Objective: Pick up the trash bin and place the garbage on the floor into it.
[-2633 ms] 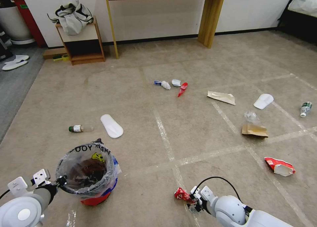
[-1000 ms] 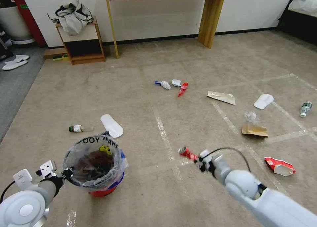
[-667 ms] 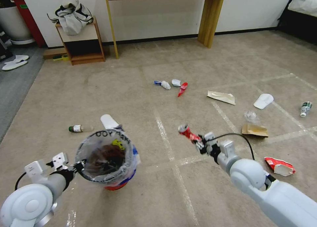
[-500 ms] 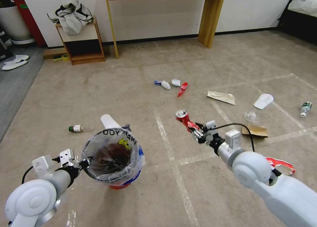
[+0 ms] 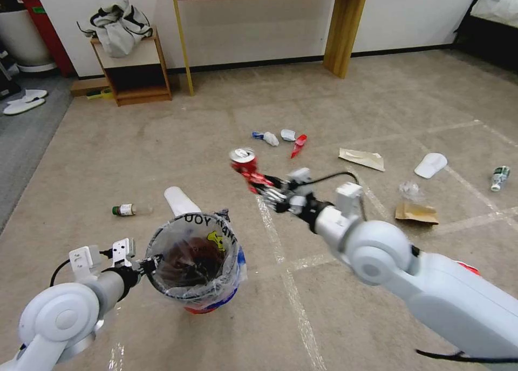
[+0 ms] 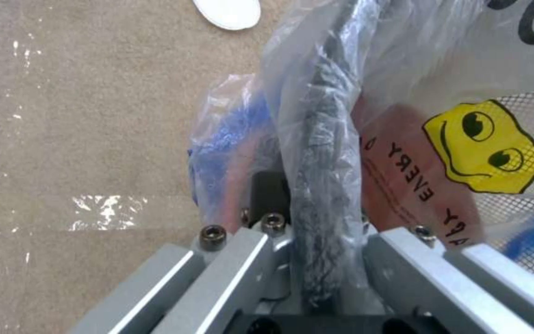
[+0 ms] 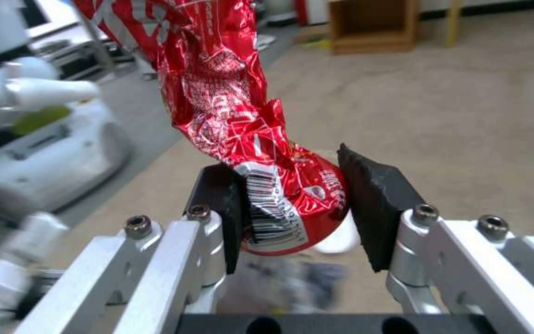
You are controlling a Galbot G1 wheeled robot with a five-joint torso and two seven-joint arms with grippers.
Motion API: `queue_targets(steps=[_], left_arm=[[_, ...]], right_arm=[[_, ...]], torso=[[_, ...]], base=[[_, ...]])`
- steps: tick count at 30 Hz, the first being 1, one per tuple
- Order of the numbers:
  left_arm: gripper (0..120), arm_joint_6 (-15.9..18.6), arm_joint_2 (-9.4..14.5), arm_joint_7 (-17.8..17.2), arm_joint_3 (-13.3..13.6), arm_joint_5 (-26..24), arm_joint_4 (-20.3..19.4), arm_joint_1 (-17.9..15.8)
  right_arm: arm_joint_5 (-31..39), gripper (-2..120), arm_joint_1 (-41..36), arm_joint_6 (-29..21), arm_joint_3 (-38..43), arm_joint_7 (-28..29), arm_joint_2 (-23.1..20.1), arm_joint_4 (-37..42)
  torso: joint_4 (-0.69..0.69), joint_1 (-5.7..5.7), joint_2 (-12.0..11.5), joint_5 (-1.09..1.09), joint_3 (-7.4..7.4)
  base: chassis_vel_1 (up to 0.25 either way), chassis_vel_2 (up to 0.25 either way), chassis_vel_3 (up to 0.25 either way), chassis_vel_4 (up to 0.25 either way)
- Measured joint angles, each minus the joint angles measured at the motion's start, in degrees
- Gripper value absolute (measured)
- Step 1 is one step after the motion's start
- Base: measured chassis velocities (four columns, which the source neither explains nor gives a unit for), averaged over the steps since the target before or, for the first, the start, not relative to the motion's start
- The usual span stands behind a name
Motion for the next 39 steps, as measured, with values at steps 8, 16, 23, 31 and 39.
queue_targets(steps=[8,16,23,31,39], left_arm=[[1,0.0,0.5,-0.1,-1.2,-0.4,-0.8,0.5],[1,0.0,0.8,-0.5,-2.4,-0.9,-2.0,1.0],[1,0.0,0.9,-0.5,-3.0,-0.9,-2.5,1.1],[1,0.0,1.1,-0.8,-3.3,-1.2,-3.4,1.1],[1,0.0,0.9,-0.8,-3.4,-1.2,-3.5,1.2]], right_arm=[[3.1,35,11.2,-1.9,-12.2,3.6,4.6,-3.1],[3.4,35,13.6,-4.6,-17.0,5.2,5.8,-4.6],[3.1,35,13.8,-5.9,-21.2,6.7,6.9,-5.7],[2.7,35,14.1,-6.1,-24.0,7.1,8.4,-7.3],[2.2,35,14.4,-6.1,-25.7,7.4,10.4,-9.4]], torso=[[0.01,0.0,0.0,-0.01,0.0],[0.0,-0.01,0.0,0.0,0.0],[-0.01,-0.01,0.0,0.0,0.0],[-0.01,0.0,0.0,0.0,0.0],[-0.01,-0.01,0.0,0.0,0.0]], base=[[0.0,0.0,0.0,0.0],[0.0,0.0,0.0,0.0],[0.0,0.0,0.0,0.0],[0.0,0.0,0.0,0.0],[0.0,0.0,0.0,0.0]])
